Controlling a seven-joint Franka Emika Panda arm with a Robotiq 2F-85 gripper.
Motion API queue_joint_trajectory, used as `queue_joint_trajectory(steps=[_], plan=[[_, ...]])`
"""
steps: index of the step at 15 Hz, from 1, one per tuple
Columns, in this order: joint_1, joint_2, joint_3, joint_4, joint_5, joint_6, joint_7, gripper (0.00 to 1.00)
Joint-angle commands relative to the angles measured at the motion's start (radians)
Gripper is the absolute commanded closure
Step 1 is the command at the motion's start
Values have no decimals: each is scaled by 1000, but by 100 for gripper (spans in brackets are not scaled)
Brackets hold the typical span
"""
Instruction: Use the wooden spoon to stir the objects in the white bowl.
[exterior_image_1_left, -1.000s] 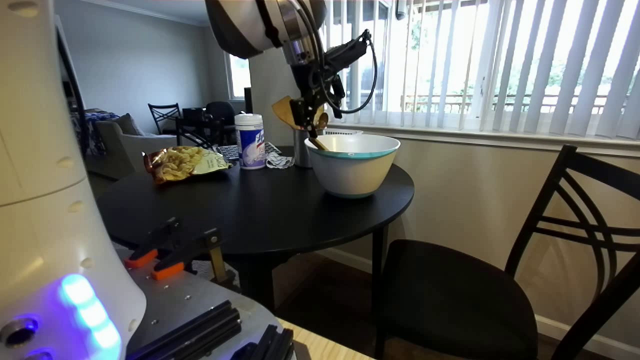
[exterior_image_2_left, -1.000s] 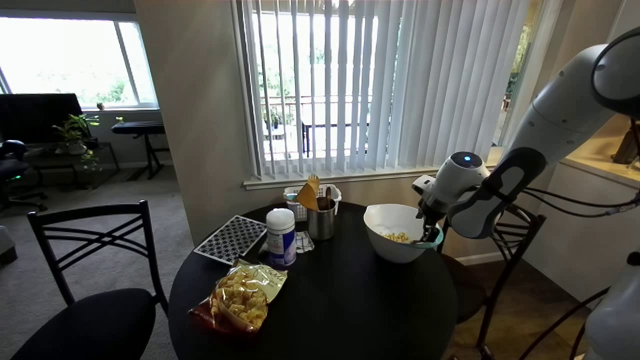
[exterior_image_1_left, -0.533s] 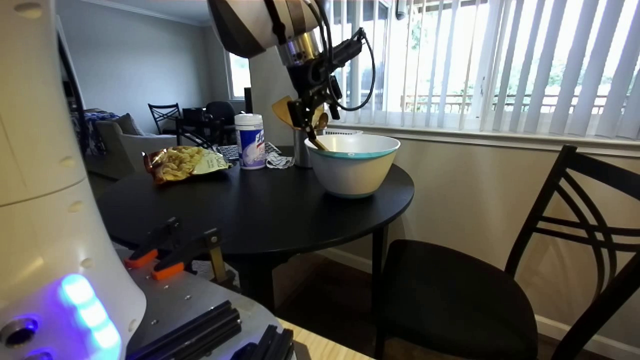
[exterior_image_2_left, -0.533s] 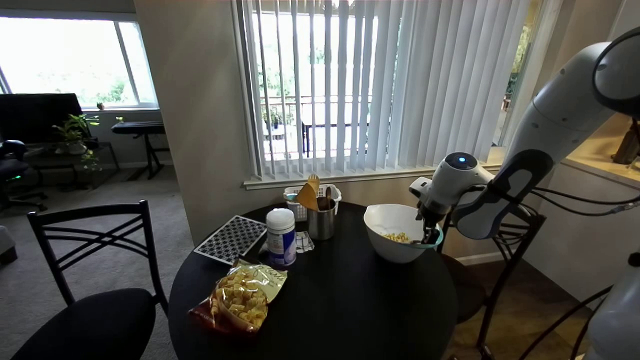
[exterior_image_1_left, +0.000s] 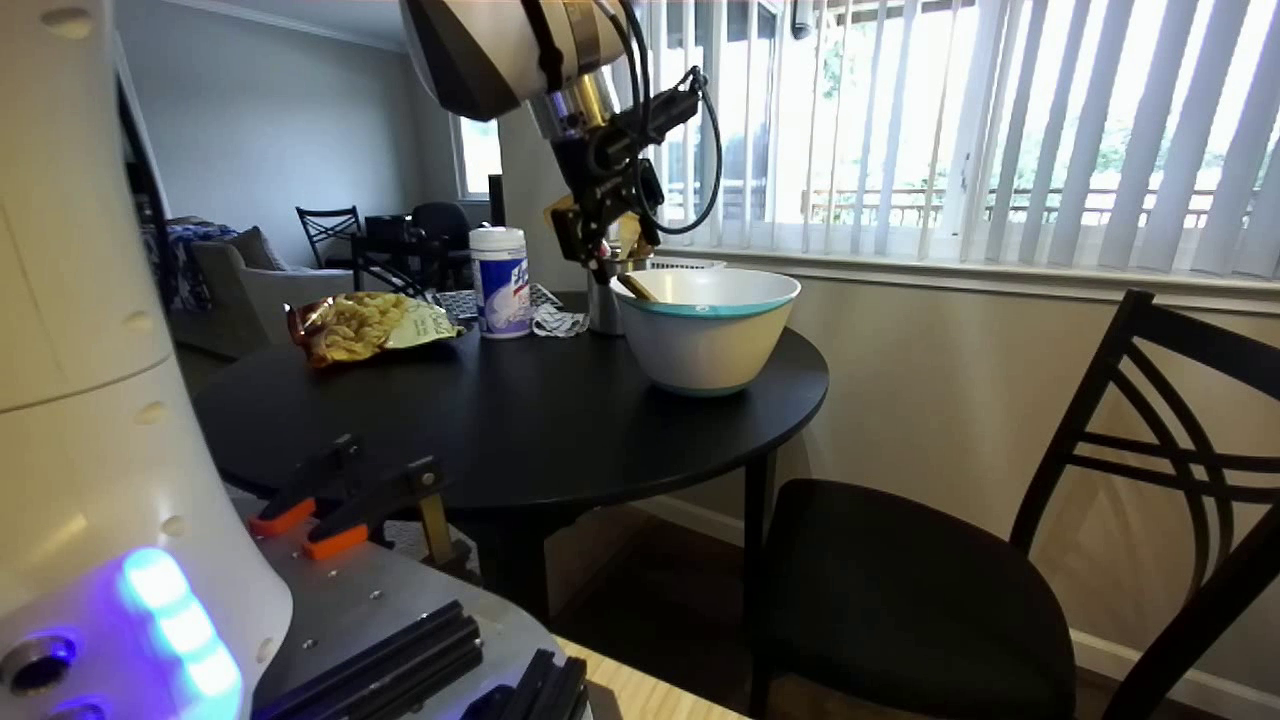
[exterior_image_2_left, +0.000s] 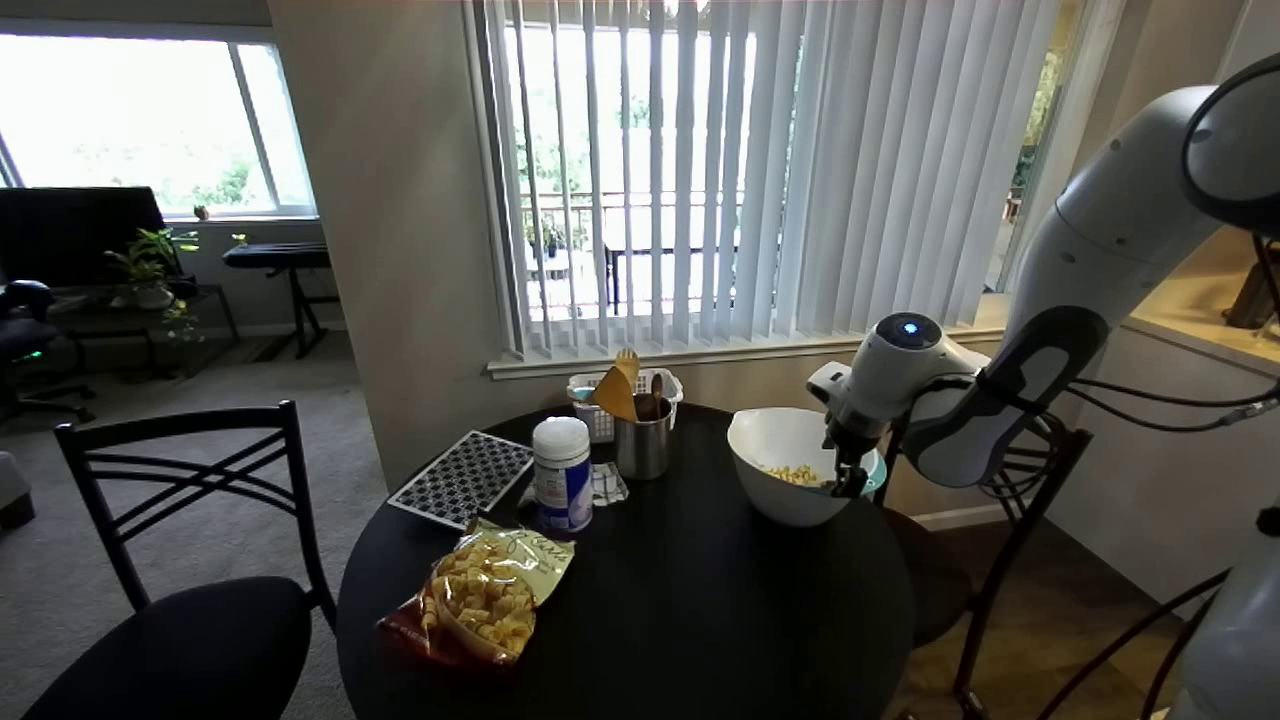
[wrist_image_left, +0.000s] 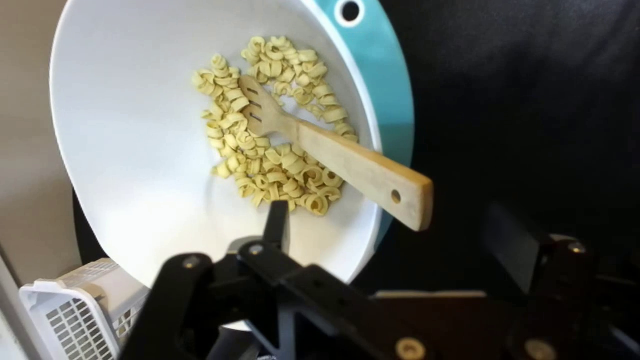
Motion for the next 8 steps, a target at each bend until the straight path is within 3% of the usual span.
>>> queue_joint_trajectory(steps=[1, 4, 5, 6, 8], plan=[[14, -7, -15, -3, -82, -6, 105, 0], [15, 4, -24, 11, -147, -6, 185, 4], [14, 10, -25, 11, -160, 0, 202, 11], [14, 14, -27, 13, -179, 1, 226, 29], [15, 26, -28, 15, -201, 4, 256, 38]])
